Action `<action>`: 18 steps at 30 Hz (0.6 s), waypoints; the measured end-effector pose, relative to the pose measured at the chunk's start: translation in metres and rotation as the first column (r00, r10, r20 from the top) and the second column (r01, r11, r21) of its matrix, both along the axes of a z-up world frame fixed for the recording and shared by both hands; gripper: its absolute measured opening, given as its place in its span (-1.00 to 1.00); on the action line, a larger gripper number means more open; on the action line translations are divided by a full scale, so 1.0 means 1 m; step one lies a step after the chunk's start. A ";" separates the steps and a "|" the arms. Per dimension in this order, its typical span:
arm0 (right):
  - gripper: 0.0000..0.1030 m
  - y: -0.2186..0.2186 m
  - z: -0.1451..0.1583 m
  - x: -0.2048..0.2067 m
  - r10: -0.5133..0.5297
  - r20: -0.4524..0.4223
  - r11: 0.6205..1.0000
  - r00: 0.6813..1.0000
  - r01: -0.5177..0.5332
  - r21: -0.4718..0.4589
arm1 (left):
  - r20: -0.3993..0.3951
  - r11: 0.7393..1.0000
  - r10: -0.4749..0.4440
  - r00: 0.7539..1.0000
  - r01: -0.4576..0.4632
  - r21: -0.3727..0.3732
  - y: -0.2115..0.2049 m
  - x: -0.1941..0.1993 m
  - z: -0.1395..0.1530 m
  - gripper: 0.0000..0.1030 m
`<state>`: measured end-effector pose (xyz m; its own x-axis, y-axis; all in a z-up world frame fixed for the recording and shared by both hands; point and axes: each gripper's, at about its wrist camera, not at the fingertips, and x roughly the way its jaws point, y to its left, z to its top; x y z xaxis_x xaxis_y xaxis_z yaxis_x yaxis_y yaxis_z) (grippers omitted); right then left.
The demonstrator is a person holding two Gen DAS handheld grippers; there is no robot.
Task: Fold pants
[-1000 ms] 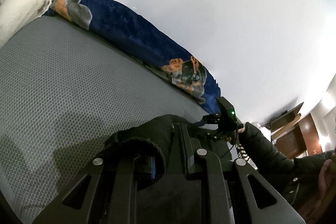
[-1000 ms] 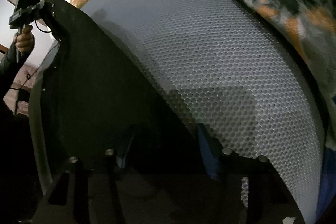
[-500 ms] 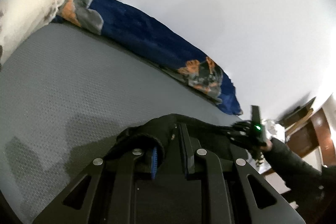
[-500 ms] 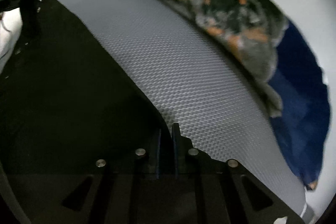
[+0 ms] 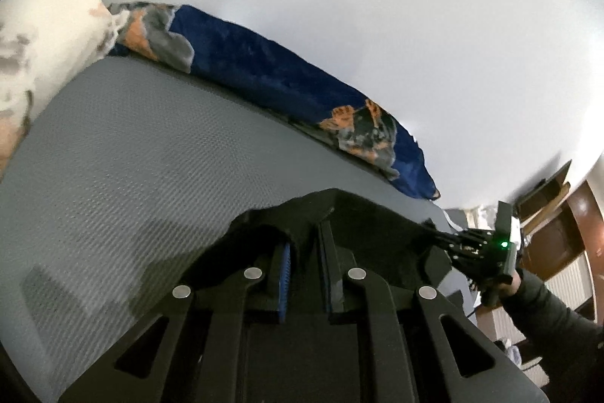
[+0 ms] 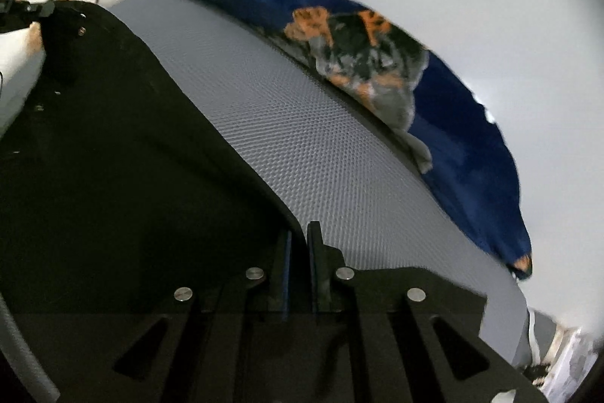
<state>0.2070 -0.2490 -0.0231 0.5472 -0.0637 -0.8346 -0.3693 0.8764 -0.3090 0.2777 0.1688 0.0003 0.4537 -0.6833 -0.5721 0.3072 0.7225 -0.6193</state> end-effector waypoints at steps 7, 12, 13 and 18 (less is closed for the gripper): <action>-0.89 0.009 0.017 -0.085 -0.035 0.013 0.993 0.999 0.033 0.116 | -0.023 1.000 -0.011 1.000 0.011 -0.006 0.028 -0.058 -0.003 -0.74; -0.91 0.025 -0.013 -0.143 -0.050 -0.063 0.987 0.997 0.059 0.151 | -0.074 0.997 -0.051 0.996 0.047 -0.055 0.017 -0.088 -0.030 -0.74; -0.91 0.028 -0.021 -0.152 -0.051 -0.077 0.988 0.996 0.062 0.144 | -0.091 0.997 -0.054 0.994 0.048 -0.068 0.014 -0.090 -0.034 -0.74; -0.91 0.030 -0.050 -0.175 -0.099 -0.121 0.978 0.988 0.119 0.171 | -0.147 0.990 -0.093 0.985 0.075 -0.122 -0.002 -0.107 -0.047 -0.72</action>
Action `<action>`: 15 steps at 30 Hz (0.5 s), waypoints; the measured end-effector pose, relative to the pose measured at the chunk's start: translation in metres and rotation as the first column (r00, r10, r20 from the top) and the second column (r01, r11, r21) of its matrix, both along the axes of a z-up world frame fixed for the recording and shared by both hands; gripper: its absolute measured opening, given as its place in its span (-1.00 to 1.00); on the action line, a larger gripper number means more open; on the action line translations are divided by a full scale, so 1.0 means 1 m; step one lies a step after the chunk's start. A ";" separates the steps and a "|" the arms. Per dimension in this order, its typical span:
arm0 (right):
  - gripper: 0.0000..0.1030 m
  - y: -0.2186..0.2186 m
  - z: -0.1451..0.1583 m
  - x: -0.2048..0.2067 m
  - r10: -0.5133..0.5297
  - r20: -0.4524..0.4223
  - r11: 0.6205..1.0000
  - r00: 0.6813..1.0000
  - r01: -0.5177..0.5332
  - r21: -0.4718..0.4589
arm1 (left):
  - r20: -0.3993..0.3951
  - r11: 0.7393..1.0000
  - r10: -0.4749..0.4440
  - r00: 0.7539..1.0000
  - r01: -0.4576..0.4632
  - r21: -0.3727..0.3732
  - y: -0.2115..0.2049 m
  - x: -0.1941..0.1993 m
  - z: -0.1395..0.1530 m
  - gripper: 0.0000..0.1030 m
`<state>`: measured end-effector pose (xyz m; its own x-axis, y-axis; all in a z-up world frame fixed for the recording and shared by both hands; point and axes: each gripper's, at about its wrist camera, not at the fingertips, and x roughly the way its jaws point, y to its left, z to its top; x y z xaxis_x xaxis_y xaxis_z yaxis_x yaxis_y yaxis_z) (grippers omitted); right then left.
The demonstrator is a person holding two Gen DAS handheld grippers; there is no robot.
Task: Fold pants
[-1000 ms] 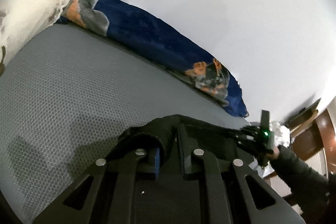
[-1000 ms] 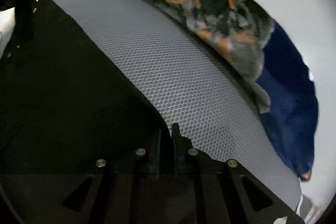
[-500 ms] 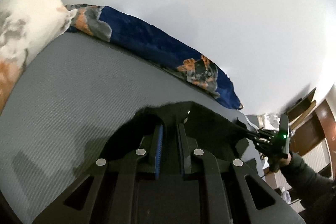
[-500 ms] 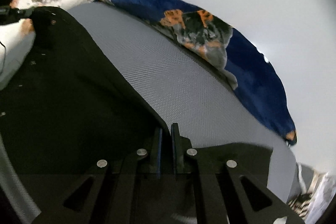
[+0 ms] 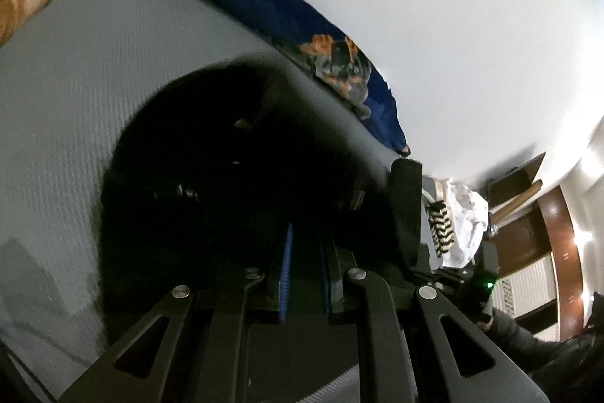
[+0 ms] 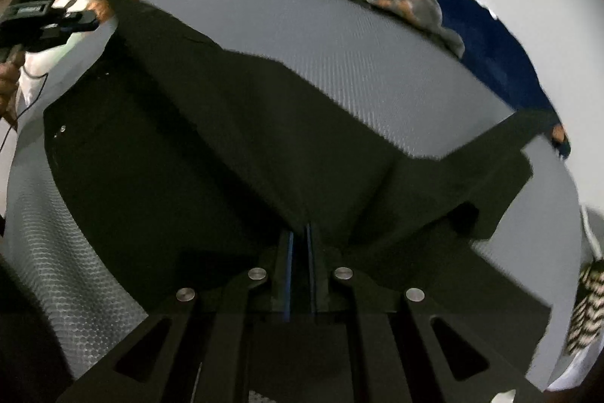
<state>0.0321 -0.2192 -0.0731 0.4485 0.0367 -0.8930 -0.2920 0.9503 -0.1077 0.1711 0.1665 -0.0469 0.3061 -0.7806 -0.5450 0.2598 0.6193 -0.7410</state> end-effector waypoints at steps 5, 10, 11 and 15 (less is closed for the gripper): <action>-0.91 -0.003 -0.010 -0.006 -0.013 -0.011 1.000 1.000 0.013 0.009 | -0.063 0.999 0.042 0.997 -0.044 -0.022 0.007 -0.018 -0.013 -0.61; -0.91 0.000 -0.016 -0.004 -0.004 -0.010 1.000 1.000 0.004 0.003 | -0.116 0.993 0.113 0.987 -0.115 -0.016 0.024 -0.034 -0.014 -0.23; -0.91 0.000 -0.017 -0.005 -0.004 -0.008 1.000 1.000 0.004 0.004 | -0.110 0.991 0.130 0.985 -0.132 -0.017 0.028 -0.038 -0.010 -0.11; -0.91 0.000 -0.018 -0.001 0.001 -0.014 1.000 1.000 -0.001 -0.001 | -0.110 0.981 0.182 0.977 -0.188 -0.048 0.039 -0.044 -0.003 0.22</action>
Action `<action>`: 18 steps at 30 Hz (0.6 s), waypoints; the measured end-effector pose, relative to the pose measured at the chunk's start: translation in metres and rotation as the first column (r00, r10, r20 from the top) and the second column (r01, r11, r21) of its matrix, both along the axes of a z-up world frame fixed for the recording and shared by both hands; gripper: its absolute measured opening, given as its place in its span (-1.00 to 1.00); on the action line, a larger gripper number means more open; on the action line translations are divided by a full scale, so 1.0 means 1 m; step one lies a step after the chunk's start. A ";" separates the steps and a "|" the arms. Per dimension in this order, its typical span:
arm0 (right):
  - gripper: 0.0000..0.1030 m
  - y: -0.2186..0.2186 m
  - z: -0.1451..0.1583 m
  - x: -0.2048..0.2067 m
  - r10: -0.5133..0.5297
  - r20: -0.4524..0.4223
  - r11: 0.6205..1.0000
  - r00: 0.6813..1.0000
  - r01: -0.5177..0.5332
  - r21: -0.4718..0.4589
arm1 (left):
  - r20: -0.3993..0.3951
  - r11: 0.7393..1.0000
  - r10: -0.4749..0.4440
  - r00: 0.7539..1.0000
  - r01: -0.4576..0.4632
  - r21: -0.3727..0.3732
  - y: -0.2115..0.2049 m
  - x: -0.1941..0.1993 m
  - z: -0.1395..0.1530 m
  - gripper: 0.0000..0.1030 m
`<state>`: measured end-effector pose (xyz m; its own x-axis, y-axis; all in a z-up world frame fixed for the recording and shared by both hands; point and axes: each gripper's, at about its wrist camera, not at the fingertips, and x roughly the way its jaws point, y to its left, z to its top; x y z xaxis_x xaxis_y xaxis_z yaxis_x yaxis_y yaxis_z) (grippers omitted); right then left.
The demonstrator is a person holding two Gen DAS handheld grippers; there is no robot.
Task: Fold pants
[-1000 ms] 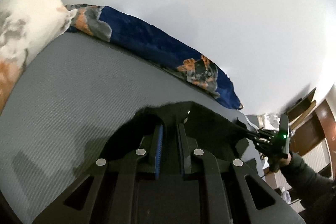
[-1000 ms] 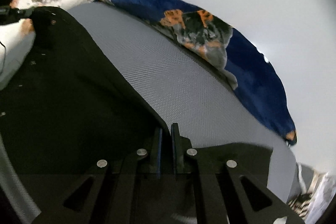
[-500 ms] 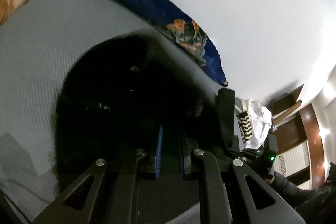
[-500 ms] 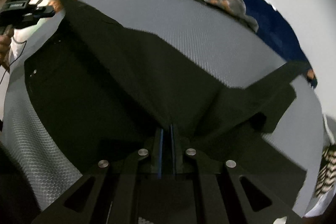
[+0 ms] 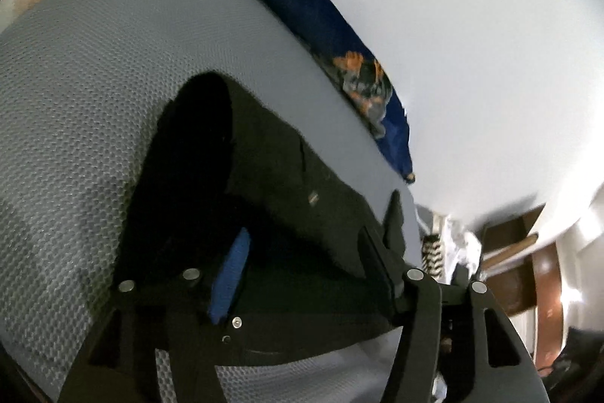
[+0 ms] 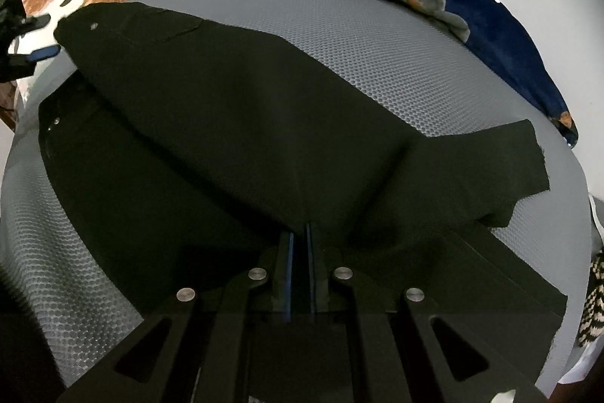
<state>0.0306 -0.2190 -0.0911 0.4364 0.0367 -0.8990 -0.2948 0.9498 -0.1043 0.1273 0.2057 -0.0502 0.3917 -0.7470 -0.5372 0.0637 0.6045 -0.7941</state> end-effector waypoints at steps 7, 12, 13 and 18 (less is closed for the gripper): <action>-0.92 0.000 0.005 0.002 -0.011 0.016 1.000 1.000 0.011 0.013 | -0.123 0.999 0.046 0.991 -0.048 -0.014 0.004 0.009 -0.025 0.23; -0.92 0.001 0.009 0.002 -0.011 0.024 1.000 1.000 0.011 0.011 | -0.144 0.998 0.062 0.988 -0.057 0.040 0.005 0.010 -0.031 0.23; -0.92 0.001 0.009 0.002 -0.011 0.023 1.000 1.000 0.011 0.008 | -0.149 0.997 0.072 0.986 -0.067 0.040 0.008 0.011 -0.033 0.23; -0.92 0.006 0.020 -0.006 0.009 0.045 1.000 0.999 -0.008 -0.027 | -0.165 0.992 0.083 0.983 -0.065 0.113 0.004 0.022 -0.037 -0.36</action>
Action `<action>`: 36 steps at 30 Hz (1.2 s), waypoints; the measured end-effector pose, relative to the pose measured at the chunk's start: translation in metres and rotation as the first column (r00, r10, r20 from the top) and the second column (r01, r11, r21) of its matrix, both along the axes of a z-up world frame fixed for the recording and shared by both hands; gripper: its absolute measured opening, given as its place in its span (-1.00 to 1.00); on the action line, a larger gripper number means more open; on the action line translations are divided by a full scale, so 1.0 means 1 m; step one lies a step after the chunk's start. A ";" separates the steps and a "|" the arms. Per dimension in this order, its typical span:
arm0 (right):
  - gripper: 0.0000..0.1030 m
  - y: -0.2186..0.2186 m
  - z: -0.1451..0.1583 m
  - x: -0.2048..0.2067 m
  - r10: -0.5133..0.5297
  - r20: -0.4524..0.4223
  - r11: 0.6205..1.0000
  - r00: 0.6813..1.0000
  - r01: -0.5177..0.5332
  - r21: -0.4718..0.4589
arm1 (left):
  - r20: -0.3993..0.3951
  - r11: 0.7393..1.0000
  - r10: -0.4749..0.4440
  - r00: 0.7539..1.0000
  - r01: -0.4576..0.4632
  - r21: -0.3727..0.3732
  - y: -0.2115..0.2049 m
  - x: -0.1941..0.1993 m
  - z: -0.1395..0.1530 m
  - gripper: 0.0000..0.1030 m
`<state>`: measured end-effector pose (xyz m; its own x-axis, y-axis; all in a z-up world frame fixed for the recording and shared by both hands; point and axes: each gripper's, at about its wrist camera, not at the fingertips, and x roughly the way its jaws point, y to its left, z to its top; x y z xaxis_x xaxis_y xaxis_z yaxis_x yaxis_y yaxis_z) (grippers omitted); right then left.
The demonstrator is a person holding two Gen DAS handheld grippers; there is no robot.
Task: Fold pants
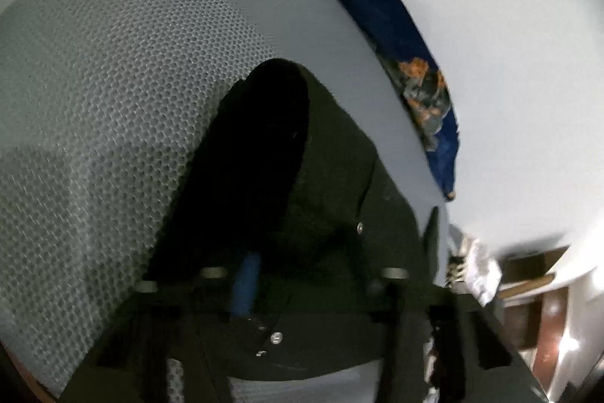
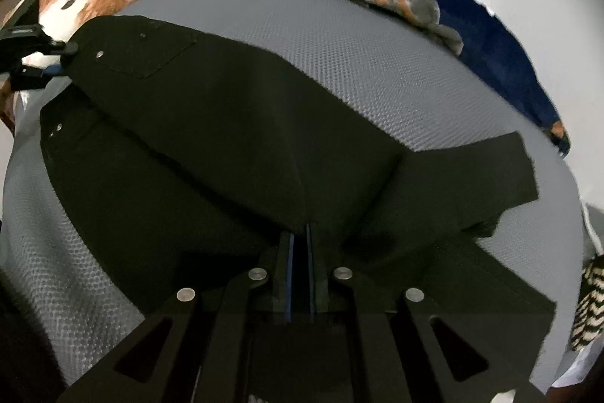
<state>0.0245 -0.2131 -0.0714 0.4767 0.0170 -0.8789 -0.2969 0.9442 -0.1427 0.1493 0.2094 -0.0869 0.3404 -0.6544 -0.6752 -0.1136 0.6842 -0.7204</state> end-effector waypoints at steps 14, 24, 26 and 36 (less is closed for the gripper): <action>-0.91 0.020 0.006 -0.068 0.095 -0.117 0.995 0.989 -0.099 -0.030 | -0.063 0.915 -0.301 0.952 0.307 0.262 -0.013 -0.020 0.004 -0.56; -0.91 0.019 -0.026 -0.076 0.067 -0.214 0.996 0.974 -0.054 0.067 | -0.074 0.820 -0.392 0.917 0.385 0.423 -0.031 -0.027 0.007 -0.55; -0.91 0.017 -0.032 -0.073 0.058 -0.226 0.996 0.972 -0.040 0.082 | -0.071 0.803 -0.393 0.917 0.379 0.459 -0.035 -0.026 0.008 -0.44; -0.73 0.001 -0.030 -0.067 0.014 -0.225 0.984 0.974 0.026 0.176 | -0.007 0.750 -0.370 0.929 0.303 0.587 -0.023 -0.041 0.049 -0.04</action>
